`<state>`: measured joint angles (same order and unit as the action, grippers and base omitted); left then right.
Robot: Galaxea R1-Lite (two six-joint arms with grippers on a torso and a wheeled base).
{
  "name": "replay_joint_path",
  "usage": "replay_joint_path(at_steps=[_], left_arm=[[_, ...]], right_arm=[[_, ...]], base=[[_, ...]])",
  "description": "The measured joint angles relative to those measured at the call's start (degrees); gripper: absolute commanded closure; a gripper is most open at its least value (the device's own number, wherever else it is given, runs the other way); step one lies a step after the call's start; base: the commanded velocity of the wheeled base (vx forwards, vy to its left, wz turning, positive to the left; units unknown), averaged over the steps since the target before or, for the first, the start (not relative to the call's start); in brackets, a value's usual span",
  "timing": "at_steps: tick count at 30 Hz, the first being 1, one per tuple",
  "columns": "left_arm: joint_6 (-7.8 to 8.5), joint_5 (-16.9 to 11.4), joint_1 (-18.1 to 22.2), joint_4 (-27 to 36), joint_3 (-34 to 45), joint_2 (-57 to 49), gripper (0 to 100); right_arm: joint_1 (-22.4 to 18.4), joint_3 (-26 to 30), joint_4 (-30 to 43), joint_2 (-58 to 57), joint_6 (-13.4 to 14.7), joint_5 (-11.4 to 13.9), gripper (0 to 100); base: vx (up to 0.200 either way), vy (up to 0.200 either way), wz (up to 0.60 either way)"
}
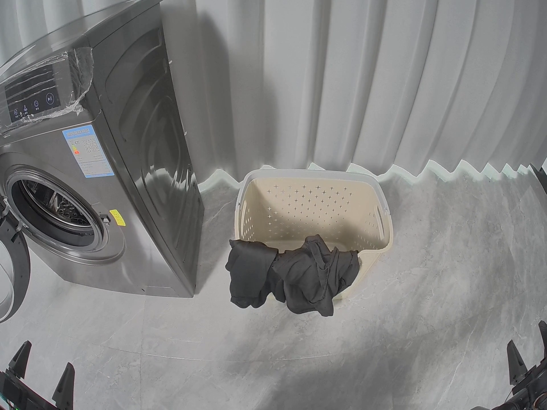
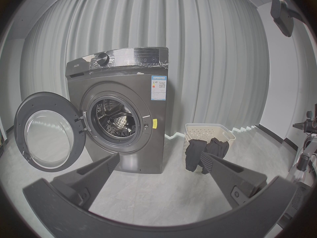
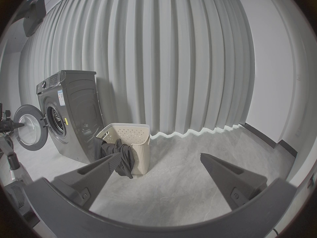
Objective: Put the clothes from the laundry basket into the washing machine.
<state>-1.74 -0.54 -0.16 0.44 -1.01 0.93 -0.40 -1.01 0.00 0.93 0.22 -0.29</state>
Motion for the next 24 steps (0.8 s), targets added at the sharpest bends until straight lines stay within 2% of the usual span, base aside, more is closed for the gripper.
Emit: replay_joint_path(at_steps=[3, 9, 16, 20, 24], left_arm=[[0.05, 0.00, -0.05, -0.01, 0.00, 0.00, 0], [0.20, 0.02, -0.05, -0.09, 0.00, 0.00, 0], [0.11, 0.00, 0.00, -0.09, 0.00, 0.00, 0], [0.18, 0.00, -0.02, -0.09, 0.00, 0.00, 0], [0.13, 0.02, -0.05, -0.09, 0.00, 0.00, 0]], right_arm=[[-0.01, 0.00, 0.02, 0.00, 0.02, 0.02, 0], [0.00, 0.00, 0.10, 0.00, 0.24, 0.05, 0], [0.02, -1.49, -1.78, 0.00, 1.11, 0.34, 0], [0.10, -7.69, -0.46, 0.17, 1.91, 2.40, 0], [0.13, -12.91, 1.85, 3.25, 2.32, 6.74, 0]], base=[[0.000, 0.000, 0.00], [0.200, 0.000, 0.00], [0.000, 0.000, 0.00], [0.000, 0.000, 0.00], [0.000, 0.000, 0.00]])
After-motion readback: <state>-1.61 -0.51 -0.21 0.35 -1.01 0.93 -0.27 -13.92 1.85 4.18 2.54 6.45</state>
